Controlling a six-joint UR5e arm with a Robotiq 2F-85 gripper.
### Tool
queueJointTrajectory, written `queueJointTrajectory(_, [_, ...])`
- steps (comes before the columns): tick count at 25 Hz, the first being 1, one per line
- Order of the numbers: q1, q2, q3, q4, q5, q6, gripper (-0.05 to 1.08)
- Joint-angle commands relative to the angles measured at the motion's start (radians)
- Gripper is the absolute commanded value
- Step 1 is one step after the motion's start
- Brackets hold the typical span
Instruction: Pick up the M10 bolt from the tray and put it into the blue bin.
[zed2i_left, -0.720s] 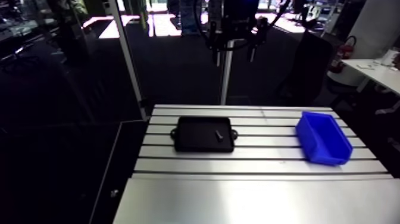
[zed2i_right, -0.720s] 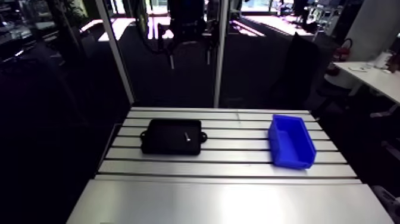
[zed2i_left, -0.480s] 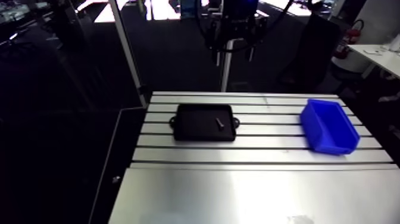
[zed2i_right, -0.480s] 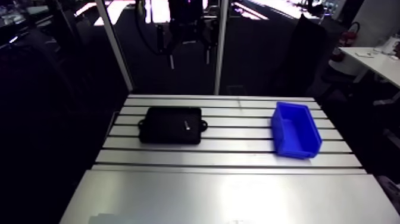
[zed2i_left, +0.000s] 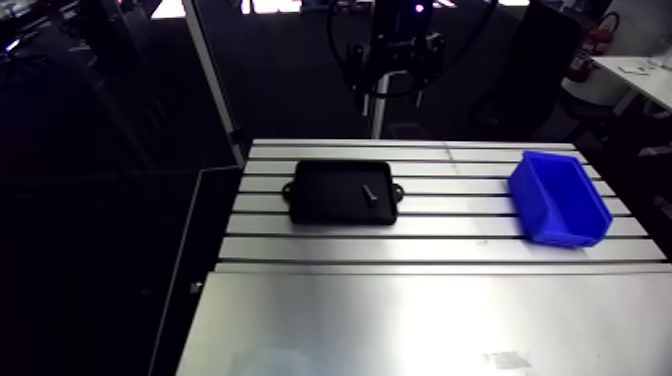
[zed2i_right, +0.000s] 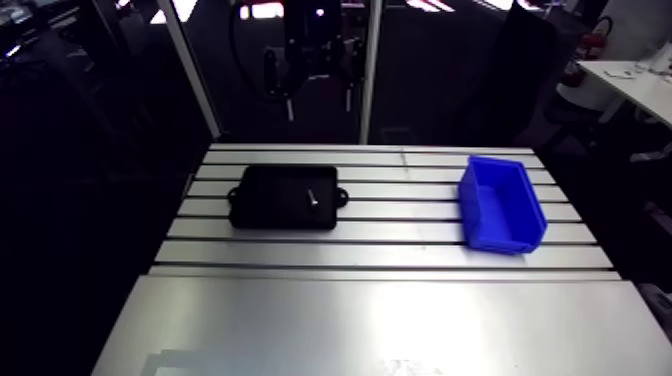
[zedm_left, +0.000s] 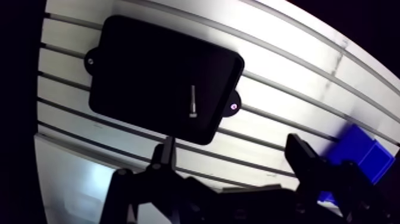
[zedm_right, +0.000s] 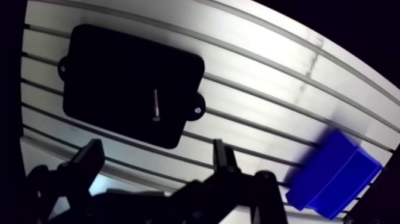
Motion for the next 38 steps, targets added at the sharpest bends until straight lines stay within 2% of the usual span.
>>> queueJointTrajectory(1, [0.005,-0.003,0.064,-0.067,0.002,0.006,0.01])
queueJointTrajectory(7, [0.013,-0.003,0.105,-0.076,-0.001,0.006,0.01])
queueJointTrajectory(11, [0.019,0.0,0.131,-0.119,-0.001,0.008,0.01])
queueJointTrajectory(16, [0.019,0.018,0.141,-0.126,-0.001,0.009,0.01])
queueJointTrajectory(24, [0.019,0.04,0.171,-0.21,-0.006,0.014,0.01])
queueJointTrajectory(34, [0.028,0.066,0.205,-0.254,-0.009,0.052,0.01])
queueJointTrajectory(36, [0.028,0.077,0.204,-0.256,-0.007,0.061,0.03])
queueJointTrajectory(38, [0.028,0.08,0.205,-0.258,-0.007,0.063,0.13])
